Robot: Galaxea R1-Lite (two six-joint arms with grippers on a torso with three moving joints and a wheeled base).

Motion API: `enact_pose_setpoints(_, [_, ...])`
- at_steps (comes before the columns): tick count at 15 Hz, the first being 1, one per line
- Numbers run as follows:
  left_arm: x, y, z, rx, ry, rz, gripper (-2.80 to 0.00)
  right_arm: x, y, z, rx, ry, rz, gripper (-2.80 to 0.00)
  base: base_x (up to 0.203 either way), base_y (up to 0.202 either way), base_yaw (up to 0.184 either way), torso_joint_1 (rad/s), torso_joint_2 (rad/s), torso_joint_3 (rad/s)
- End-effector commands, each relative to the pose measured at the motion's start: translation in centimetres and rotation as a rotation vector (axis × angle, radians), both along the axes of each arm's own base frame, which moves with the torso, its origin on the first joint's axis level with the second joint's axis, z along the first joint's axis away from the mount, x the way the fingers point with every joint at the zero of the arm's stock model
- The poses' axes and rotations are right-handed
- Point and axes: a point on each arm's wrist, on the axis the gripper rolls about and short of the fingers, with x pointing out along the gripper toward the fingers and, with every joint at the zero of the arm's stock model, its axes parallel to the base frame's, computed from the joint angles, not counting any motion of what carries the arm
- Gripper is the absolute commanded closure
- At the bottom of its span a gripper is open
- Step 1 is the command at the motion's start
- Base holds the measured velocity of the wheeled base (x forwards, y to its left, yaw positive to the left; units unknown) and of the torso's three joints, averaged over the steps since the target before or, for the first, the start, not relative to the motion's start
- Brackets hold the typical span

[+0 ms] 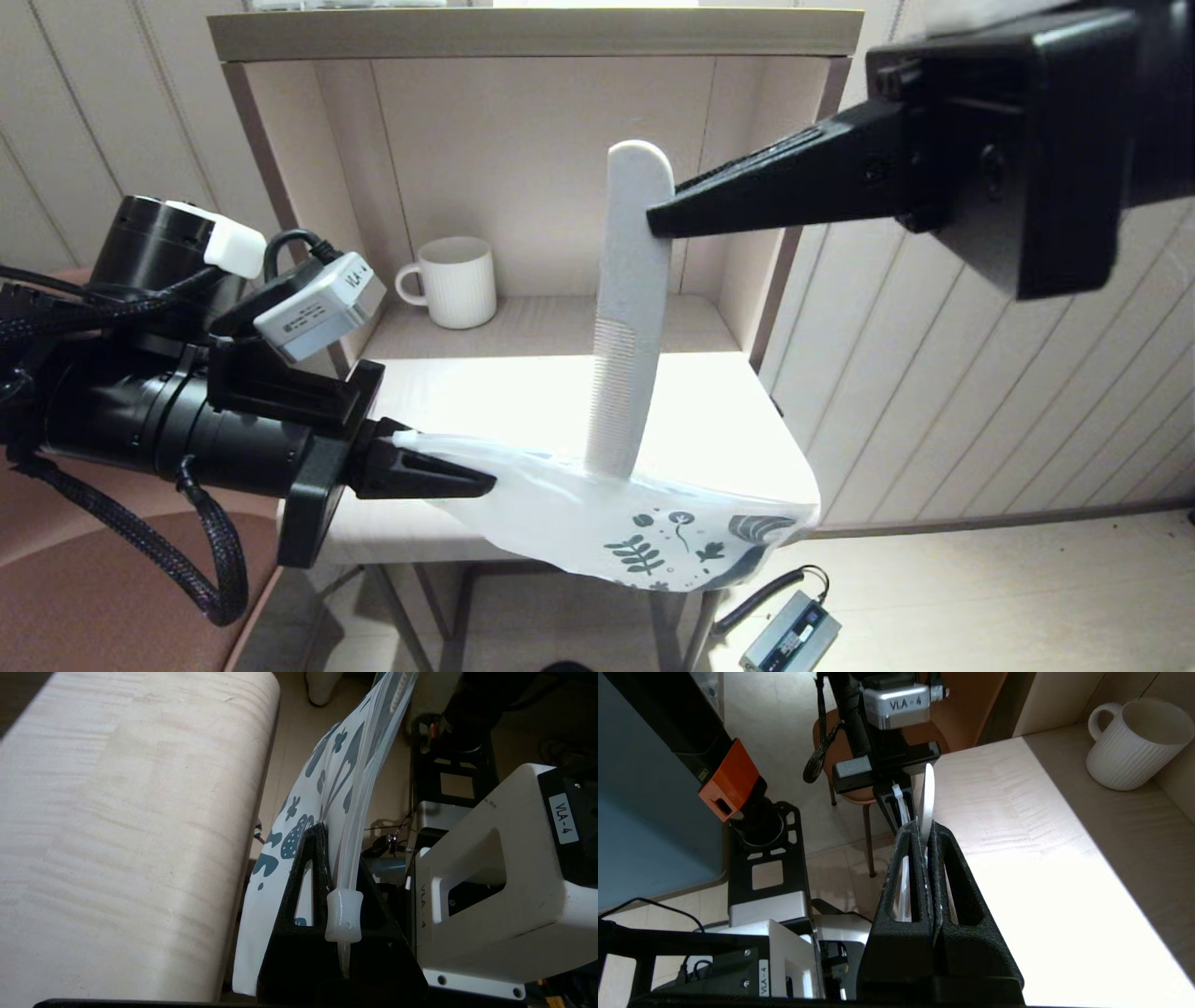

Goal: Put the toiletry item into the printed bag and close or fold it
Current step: Place the comb into the storage bag

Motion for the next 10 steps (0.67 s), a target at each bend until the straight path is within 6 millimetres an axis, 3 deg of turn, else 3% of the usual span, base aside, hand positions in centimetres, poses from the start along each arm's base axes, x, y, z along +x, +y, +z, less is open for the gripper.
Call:
enact_pose_setpoints(1, [0.0, 0.0, -0.1, -0.001, 0.002, -0.006, 0.0, 0.4, 0.5, -1.4, -0.044, 0.036, 0.005, 0.0, 0.0, 0.0, 0.0, 0.0, 0.0, 0.0])
enact_pose_setpoints(4, [0.0, 0.0, 0.0, -0.002, 0.001, -0.006, 0.0, 1.2, 1.2, -2.9, -0.096, 0.047, 0.015, 0.0, 0.0, 0.0, 0.0, 0.0, 0.0, 0.0])
enact_pose_setpoints(10, [0.0, 0.0, -0.1, -0.001, 0.002, -0.006, 0.0, 0.6, 0.2, -1.7, -0.13, -0.027, -0.02, 0.0, 0.0, 0.0, 0.0, 0.0, 0.0, 0.0])
